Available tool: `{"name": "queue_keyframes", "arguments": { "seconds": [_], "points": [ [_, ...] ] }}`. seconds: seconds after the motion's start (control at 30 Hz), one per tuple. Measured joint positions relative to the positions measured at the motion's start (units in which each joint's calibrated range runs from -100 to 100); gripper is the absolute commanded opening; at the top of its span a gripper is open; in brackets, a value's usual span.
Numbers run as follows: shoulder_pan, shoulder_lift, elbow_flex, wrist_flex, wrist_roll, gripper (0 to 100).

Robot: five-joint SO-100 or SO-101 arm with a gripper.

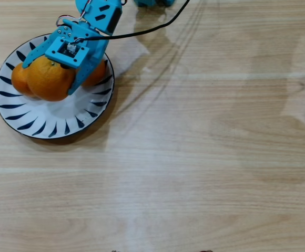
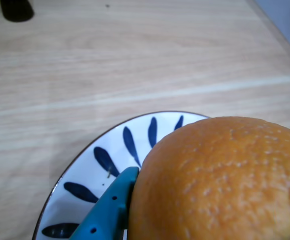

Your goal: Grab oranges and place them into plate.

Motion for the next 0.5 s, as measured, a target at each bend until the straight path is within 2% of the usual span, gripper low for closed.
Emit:
{"name": "queue_keyframes", "arguments": {
  "seconds": [0.5],
  "points": [
    [-2.8, -0.3, -0.4, -1.2, -1.2, 42]
  ]
}}
